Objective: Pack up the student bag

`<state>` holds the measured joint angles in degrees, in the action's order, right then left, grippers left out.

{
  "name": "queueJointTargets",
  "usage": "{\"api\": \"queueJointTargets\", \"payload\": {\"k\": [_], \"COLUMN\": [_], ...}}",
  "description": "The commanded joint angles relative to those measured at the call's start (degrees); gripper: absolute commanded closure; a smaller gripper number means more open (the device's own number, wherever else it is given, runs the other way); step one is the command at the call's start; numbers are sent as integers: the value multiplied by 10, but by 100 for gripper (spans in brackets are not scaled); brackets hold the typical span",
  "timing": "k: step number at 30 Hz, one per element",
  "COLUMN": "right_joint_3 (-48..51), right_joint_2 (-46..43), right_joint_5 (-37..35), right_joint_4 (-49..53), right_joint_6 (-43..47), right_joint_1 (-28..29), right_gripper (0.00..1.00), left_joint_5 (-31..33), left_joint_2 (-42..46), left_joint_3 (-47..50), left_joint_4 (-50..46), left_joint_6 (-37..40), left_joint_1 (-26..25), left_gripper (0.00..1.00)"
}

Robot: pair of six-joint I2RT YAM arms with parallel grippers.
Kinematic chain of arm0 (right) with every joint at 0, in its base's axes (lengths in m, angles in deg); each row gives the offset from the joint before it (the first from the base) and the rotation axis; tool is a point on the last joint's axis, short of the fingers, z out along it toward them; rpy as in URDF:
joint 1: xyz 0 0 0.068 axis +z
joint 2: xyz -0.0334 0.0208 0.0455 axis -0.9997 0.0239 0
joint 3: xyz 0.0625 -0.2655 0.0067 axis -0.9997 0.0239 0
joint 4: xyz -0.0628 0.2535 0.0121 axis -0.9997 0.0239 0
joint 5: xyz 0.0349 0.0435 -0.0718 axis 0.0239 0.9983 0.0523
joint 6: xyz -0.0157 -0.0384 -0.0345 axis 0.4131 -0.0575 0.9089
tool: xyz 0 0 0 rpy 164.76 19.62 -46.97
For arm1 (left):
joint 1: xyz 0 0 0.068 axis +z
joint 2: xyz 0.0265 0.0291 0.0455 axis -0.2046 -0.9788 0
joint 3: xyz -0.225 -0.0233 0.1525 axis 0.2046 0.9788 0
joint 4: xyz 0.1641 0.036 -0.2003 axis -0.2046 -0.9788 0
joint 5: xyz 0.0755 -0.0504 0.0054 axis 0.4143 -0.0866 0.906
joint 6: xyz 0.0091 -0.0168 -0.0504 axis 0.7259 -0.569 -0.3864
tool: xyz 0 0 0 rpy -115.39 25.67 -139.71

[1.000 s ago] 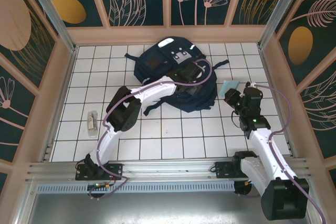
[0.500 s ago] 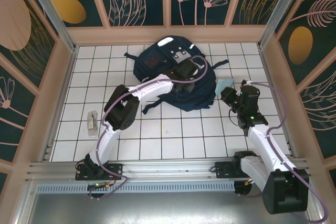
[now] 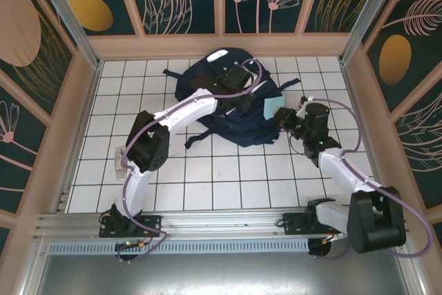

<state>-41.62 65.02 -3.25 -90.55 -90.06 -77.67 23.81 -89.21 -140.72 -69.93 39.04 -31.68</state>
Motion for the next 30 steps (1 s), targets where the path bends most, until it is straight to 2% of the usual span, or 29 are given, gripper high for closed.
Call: {"api": "queueJointTargets", "payload": {"k": [1,8,14,24,30], "right_joint_3": [-36,-78,-94,-59,-61], "right_joint_2": [37,138,184,171,162], "right_joint_5": [35,53,59,40,7], "right_joint_4": [-91,-149,-159,-140,-102], "right_joint_6": [-28,-60,-91,-124,-125], "right_joint_1": [20,42,58,90,94], "right_gripper": [100,100,100,100,100], "left_joint_5": [-22,-29,1,62,49], "left_joint_2": [61,92,111,125,140], "left_joint_3": [-25,-15,-6,0,26], "left_joint_4": [3,15,36,67,100], "left_joint_6": [-9,-17,-28,-36,-40], "left_joint_1": [1,1,1,2,2], "left_gripper": [100,100,100,100,100]}}
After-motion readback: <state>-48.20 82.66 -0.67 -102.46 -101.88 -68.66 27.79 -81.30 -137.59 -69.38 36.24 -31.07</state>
